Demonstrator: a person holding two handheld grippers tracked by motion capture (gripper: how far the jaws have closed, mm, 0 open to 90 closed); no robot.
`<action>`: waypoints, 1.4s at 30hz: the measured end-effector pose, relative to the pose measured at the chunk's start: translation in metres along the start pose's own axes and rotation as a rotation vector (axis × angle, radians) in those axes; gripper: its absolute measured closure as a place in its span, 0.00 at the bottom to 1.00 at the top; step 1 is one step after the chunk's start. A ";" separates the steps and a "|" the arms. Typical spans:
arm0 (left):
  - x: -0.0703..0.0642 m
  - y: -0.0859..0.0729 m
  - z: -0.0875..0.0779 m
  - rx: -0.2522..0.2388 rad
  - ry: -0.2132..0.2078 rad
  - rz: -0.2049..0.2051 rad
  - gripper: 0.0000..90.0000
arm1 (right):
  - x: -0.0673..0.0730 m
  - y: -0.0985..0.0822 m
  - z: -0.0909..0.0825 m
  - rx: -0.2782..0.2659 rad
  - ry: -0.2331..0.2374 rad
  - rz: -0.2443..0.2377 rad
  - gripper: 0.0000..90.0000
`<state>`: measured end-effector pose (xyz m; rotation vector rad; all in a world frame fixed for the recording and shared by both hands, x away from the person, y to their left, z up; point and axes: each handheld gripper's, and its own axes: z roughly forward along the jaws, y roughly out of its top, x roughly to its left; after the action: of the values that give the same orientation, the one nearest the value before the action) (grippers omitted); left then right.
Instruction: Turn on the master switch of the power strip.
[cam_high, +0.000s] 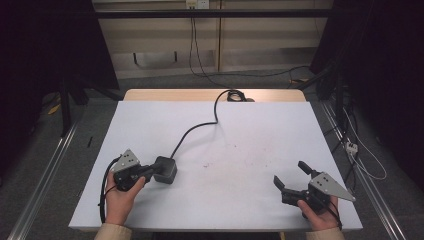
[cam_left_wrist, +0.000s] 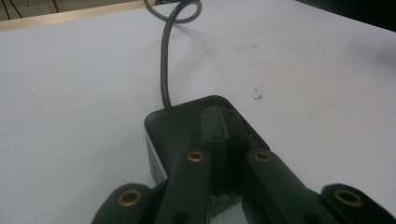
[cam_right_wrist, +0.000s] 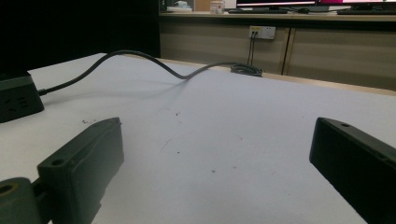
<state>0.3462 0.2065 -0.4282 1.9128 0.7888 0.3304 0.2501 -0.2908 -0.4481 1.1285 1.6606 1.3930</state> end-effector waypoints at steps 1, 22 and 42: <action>0.000 0.000 0.000 0.001 0.003 0.002 1.00 | 0.000 0.000 0.000 0.000 0.000 0.000 0.03; 0.000 0.000 0.000 0.010 0.002 -0.015 1.00 | -0.001 -0.001 -0.001 0.000 -0.009 0.009 0.03; 0.000 0.001 0.000 0.014 0.003 -0.018 1.00 | -0.002 -0.001 -0.001 -0.001 -0.013 0.011 0.03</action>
<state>0.3464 0.2058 -0.4277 1.9177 0.8120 0.3169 0.2499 -0.2929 -0.4487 1.1453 1.6465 1.3913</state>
